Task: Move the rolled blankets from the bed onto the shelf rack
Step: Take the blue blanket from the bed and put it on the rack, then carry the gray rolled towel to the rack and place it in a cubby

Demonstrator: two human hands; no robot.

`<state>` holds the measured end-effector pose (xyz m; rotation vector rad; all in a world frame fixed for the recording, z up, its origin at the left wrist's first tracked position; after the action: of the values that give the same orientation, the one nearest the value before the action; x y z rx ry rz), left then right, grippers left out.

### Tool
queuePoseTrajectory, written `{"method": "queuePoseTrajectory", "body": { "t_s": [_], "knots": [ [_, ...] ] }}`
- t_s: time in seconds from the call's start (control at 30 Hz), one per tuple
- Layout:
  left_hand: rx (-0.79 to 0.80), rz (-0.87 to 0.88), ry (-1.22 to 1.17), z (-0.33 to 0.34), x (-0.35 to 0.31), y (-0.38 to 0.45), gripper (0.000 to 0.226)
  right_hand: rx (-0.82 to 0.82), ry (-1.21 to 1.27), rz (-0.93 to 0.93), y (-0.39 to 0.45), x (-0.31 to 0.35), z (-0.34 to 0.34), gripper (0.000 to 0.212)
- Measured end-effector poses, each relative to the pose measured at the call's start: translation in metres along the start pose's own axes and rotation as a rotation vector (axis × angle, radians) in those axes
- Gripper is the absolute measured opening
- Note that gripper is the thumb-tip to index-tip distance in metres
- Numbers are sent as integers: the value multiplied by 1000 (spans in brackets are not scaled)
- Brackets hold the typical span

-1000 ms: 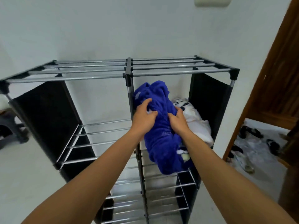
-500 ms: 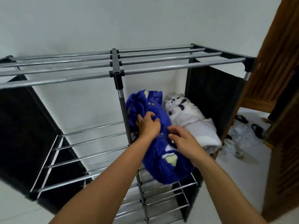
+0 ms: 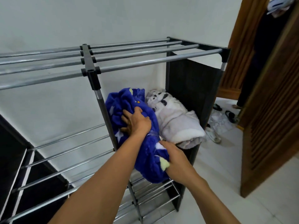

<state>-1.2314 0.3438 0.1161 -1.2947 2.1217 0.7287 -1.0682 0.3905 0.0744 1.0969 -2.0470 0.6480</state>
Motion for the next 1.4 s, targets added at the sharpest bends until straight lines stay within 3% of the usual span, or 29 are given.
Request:
{"method": "queuePoseTrajectory", "body": {
  "t_s": [0.27, 0.43, 0.6, 0.67, 0.8, 0.97, 1.13, 1.23, 1.4],
  "knots": [
    [22, 92, 64, -8, -13, -15, 41, -29, 34, 72, -16, -4, -15, 42],
    [9, 344, 95, 0, -61, -61, 45, -147, 86, 225, -63, -27, -50, 44],
    [51, 713, -94, 22, -135, -153, 26, -386, 137, 406, -159, -71, -100, 41],
    [255, 898, -198, 44, -165, -213, 18, -531, 176, 483, -219, -96, -119, 39],
    [807, 1188, -102, 105, -199, -367, 18, -865, 266, 704, -379, -149, -144, 34],
    [1232, 1425, -148, 143, -227, -579, 19, -1243, 385, 1036, -626, -191, -114, 29],
    [1596, 1661, -186, 140, -229, -792, 22, -1652, 530, 1291, -827, -183, -51, 17],
    [1830, 1720, -133, 137, -216, -898, 15, -1788, 662, 1411, -903, -177, -1, 17],
    [2149, 1607, -42, 148, -195, -1028, 18, -1973, 845, 1523, -992, -192, 44, 20]
  ]
}}
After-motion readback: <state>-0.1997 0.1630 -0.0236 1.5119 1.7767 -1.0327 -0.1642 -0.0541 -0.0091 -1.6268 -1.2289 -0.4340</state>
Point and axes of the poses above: each hand's wrist, its own y-axis towards the middle knuckle, its own z-axis out of the palm, x = y × z, the point moved 5 cm from there along y, towards the middle knuckle, and after that the axes turned 15 degrees about z, right-handed, at the moved point
